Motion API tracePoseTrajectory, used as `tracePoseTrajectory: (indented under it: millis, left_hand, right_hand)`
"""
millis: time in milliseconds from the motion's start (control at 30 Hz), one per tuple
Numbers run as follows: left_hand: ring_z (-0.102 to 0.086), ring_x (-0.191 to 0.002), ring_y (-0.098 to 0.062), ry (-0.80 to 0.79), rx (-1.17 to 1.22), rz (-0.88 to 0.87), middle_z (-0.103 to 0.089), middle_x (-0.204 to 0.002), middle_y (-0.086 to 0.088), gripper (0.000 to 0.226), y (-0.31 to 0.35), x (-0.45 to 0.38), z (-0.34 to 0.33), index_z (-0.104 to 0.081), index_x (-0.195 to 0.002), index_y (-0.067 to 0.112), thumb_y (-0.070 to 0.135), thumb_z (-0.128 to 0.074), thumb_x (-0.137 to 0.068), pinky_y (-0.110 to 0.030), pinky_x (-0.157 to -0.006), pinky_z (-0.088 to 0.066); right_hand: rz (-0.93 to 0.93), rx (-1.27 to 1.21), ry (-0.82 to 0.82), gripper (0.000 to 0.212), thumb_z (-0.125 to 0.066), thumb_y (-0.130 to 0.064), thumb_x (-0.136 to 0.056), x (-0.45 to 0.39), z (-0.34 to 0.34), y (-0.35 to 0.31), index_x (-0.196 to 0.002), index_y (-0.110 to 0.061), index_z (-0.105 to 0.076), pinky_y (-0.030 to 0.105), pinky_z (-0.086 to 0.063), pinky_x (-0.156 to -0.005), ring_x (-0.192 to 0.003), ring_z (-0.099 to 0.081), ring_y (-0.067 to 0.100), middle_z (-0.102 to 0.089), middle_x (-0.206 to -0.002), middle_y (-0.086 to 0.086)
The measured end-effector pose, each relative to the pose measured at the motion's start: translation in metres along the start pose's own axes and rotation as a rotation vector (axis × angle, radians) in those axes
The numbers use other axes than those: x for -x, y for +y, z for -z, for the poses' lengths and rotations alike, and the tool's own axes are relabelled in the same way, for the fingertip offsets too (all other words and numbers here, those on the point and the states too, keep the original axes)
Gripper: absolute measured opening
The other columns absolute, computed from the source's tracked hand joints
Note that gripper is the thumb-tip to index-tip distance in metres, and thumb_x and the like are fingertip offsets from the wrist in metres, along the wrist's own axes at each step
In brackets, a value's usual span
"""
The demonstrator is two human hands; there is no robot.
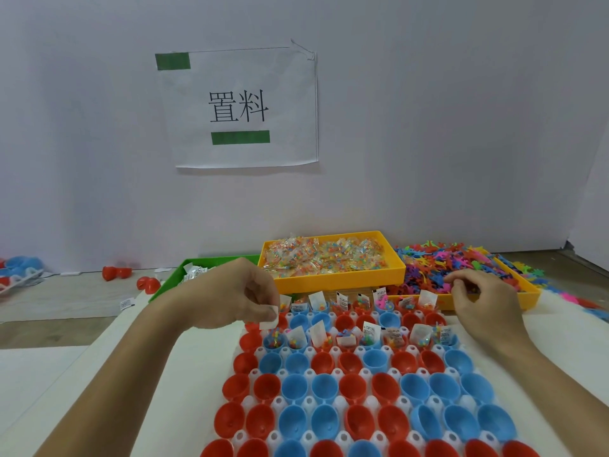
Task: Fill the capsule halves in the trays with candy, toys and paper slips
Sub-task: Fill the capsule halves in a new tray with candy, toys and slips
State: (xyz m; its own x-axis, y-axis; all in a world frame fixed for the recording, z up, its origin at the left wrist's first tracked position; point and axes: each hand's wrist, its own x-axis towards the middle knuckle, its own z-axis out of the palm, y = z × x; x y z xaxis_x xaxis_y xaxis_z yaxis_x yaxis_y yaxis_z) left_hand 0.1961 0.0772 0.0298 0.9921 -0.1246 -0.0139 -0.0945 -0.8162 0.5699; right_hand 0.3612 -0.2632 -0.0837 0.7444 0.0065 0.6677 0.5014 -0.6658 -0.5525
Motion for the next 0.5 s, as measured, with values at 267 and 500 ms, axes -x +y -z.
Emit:
tracePoseTrajectory:
  millis: [267, 500]
  left_hand:
    - [-0.066, -0.067, -0.006, -0.037, -0.175, 0.062, -0.07, -0.072, 0.013, 0.012, -0.001, -0.006, -0.012, -0.071, -0.076, 0.025, 0.017, -0.077, -0.083, -0.025, -0.068, -0.058]
    - [-0.063, -0.064, -0.003, -0.049, -0.235, 0.066, -0.069, -0.072, 0.013, 0.009, -0.002, -0.01, -0.017, -0.071, -0.078, 0.027, 0.022, -0.076, -0.083, -0.029, -0.067, -0.058]
  right_hand:
    - [0.007, -0.01, 0.01, 0.016, -0.06, 0.002, -0.092, 0.0, 0.001, -0.002, -0.096, -0.004, -0.074, 0.037, -0.05, -0.077, -0.086, -0.061, 0.024, -0.072, -0.092, 0.012]
    - [0.004, -0.007, 0.0, 0.017, -0.059, 0.001, -0.093, 0.0, 0.001, -0.002, -0.098, -0.003, -0.074, 0.034, -0.048, -0.073, -0.084, -0.062, 0.026, -0.072, -0.094, 0.013]
